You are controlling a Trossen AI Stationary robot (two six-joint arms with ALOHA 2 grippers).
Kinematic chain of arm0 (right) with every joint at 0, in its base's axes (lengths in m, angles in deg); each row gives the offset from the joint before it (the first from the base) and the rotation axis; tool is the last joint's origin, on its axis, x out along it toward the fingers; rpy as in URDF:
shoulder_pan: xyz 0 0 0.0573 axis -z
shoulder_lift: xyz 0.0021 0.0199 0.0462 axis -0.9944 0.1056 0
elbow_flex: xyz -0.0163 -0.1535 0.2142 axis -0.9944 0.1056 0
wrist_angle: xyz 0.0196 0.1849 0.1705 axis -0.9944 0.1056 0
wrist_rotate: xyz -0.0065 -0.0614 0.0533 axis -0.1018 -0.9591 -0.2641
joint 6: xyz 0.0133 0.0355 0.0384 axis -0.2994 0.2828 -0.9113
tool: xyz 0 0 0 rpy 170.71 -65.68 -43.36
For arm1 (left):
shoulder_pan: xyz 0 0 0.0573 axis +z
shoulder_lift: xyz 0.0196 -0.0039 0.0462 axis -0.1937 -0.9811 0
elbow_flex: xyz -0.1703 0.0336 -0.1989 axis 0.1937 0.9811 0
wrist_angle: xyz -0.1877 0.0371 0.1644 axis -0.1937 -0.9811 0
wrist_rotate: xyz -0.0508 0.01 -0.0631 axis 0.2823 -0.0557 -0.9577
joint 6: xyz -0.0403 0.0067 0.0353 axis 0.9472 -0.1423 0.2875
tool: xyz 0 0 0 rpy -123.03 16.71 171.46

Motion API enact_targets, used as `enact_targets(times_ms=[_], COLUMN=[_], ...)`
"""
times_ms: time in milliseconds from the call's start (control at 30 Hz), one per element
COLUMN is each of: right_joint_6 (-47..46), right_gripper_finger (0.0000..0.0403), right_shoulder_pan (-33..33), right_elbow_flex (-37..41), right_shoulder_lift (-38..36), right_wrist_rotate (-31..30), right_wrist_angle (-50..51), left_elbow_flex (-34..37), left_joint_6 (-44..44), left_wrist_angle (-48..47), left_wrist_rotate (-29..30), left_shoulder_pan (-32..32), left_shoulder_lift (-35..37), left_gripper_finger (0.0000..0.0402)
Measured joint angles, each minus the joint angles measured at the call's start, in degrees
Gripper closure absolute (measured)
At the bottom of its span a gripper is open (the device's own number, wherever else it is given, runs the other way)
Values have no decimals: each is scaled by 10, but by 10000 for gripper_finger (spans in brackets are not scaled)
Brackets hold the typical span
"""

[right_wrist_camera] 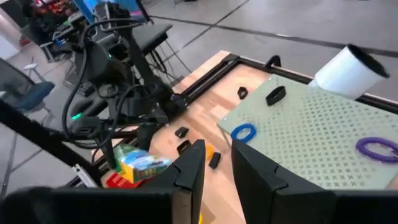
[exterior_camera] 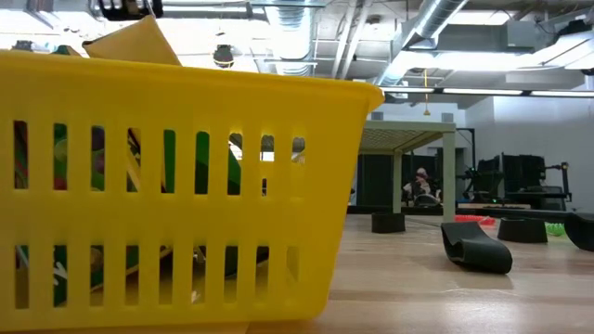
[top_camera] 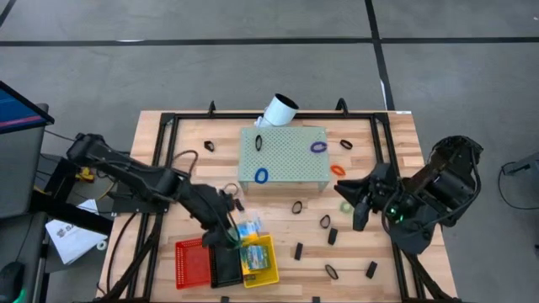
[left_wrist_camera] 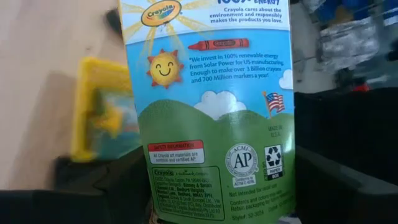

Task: Pick & Place Office Desk Supplies
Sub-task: Put the yellow crayon box into the yellow bin

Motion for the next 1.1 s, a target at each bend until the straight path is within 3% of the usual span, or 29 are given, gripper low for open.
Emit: enact_targets(times_ms=[300,700,933,1100], right_joint_6=[0,15,16,43], right_gripper_finger=[326,326,326,326], right_shoulder_pan=[-22,-33,-26,-8], right_elbow_flex=[0,30,110,190], right_shoulder_lift=[1,2,2,2], right_wrist_rotate=[57,80,91,114], right_wrist_angle=[21,22,-44,-163], left_elbow_flex=[-60,-191,-247,-253], left_joint_6=[-13,-149,-182,-179], left_wrist_angle=[36,-186,-263,-269], left_wrist_rotate=[-30,-23,-22,-22], left_shoulder_pan=[-27,-24,-11,-2], left_shoulder_lift=[-100,-224,-258,-258], left_gripper_finger=[96,96,96,96])
